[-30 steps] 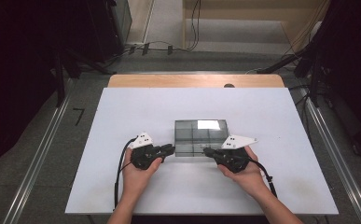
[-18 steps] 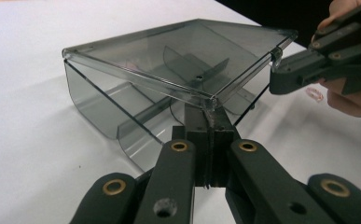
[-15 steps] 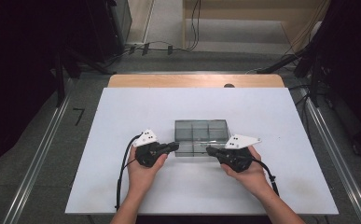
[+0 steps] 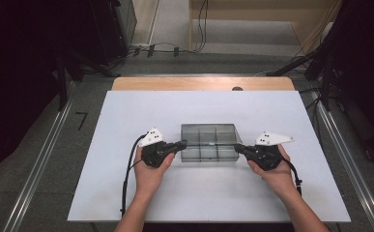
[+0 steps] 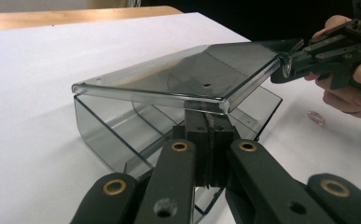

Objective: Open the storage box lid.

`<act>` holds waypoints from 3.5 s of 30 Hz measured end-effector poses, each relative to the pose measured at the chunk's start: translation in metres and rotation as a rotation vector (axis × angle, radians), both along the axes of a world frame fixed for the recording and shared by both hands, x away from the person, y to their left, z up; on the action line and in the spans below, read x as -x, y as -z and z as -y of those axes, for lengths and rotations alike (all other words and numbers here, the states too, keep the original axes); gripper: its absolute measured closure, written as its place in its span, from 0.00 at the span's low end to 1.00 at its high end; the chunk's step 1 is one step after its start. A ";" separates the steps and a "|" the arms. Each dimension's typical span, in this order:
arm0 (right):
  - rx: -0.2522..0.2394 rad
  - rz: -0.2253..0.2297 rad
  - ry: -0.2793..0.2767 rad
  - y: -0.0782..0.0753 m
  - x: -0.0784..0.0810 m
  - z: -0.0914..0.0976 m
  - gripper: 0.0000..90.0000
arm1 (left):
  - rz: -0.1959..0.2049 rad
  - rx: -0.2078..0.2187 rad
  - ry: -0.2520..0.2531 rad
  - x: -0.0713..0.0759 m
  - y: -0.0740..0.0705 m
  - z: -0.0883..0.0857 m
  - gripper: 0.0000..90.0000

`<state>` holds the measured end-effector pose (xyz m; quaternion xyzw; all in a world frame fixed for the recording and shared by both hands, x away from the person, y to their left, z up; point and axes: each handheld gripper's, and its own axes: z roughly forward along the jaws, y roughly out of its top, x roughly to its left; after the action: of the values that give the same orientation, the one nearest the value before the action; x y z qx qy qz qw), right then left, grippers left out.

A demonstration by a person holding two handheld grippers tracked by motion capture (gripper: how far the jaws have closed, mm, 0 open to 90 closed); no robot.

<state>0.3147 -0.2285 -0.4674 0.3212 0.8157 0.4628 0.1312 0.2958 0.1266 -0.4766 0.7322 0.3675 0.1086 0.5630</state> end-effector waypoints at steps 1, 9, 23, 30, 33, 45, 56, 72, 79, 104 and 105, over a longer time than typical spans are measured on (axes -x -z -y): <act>-0.006 0.004 0.007 -0.001 -0.001 0.002 0.98 | 0.000 0.002 0.002 -0.001 -0.001 0.000 1.00; -0.037 0.026 0.010 -0.011 -0.002 0.007 0.98 | 0.014 0.009 -0.003 -0.005 -0.005 0.001 1.00; -0.048 0.049 0.007 -0.018 -0.007 0.000 0.98 | 0.008 0.022 -0.009 -0.009 -0.006 -0.004 1.00; -0.049 0.054 0.003 -0.021 -0.010 -0.005 0.98 | 0.007 -0.009 -0.017 -0.006 -0.007 -0.009 0.77; -0.055 0.054 0.006 -0.023 -0.012 -0.006 0.98 | 0.008 -0.007 -0.033 -0.007 -0.006 -0.011 0.59; -0.058 0.057 0.002 -0.026 -0.019 -0.012 0.98 | -0.021 0.003 -0.068 -0.027 0.005 -0.011 0.01; -0.043 0.049 0.006 -0.026 -0.030 -0.018 0.98 | -0.015 -0.017 -0.069 -0.049 0.006 0.000 0.18; -0.102 0.041 -0.102 -0.032 -0.024 0.002 0.69 | -0.008 -0.009 -0.099 -0.059 0.000 0.002 0.47; -0.135 0.052 -0.065 -0.033 -0.026 0.008 0.37 | -0.016 0.010 -0.105 -0.063 -0.001 0.000 0.52; -0.106 0.013 0.049 -0.022 -0.076 -0.011 0.20 | 0.007 0.039 -0.127 -0.079 -0.003 0.002 0.65; -0.105 0.013 0.057 -0.022 -0.078 -0.012 0.24 | 0.009 0.035 -0.128 -0.081 -0.004 0.002 0.65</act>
<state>0.3927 -0.2165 -0.4451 0.3476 0.7800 0.5032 0.1327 0.3764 0.1248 -0.4730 0.6968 0.4126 0.1412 0.5695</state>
